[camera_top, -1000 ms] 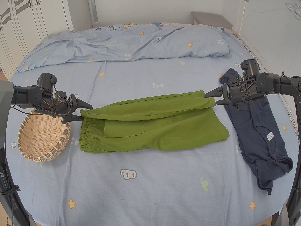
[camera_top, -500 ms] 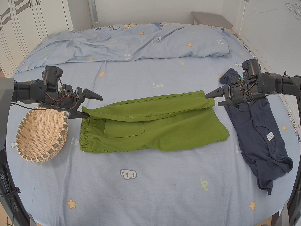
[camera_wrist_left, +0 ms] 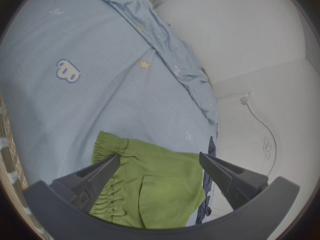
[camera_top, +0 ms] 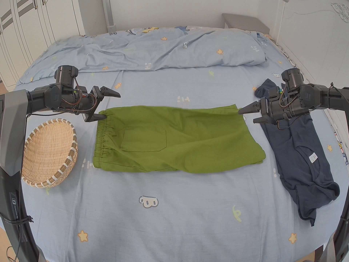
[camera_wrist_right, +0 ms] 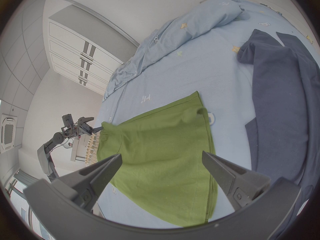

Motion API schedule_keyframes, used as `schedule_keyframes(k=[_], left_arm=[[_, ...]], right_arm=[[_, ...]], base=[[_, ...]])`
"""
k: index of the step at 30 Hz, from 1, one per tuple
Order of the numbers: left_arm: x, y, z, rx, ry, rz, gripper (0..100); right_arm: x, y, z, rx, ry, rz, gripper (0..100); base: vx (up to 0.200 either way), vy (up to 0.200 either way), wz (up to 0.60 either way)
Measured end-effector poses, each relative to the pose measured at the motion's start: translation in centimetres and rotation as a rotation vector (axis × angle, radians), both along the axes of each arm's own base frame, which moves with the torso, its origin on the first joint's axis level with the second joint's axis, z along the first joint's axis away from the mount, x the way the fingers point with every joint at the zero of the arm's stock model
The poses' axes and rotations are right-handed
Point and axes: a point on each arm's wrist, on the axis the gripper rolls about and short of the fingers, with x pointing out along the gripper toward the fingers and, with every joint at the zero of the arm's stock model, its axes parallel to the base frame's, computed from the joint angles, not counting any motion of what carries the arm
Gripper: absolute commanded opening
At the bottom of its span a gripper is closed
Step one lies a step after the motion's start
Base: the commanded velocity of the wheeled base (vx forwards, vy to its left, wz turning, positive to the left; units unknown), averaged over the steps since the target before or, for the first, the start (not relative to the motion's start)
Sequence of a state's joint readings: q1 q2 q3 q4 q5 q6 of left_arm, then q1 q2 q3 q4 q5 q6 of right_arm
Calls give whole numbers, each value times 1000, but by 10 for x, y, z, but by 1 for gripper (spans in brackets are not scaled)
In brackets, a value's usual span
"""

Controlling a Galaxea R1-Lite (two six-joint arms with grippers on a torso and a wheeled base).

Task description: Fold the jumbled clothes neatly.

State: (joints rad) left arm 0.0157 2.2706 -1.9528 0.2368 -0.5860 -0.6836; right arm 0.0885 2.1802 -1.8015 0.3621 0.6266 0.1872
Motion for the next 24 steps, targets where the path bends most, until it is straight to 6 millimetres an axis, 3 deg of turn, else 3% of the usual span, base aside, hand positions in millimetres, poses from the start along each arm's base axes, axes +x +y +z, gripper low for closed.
schedule_keyframes(k=[12,19,24], left_arm=[[7,6,-20,8,56,29,100],[-14,3,-9,20,61,9,100],[-39,1,-15,64,97,-30,100]], right_arm=[[-2,6,-2,-1,7,15,100],[-9,11,-19,-6,54,28,100],[-18,13,-31,-1,67,34,100]], base=[[0,0,0],[0,0,0],[0,0,0]])
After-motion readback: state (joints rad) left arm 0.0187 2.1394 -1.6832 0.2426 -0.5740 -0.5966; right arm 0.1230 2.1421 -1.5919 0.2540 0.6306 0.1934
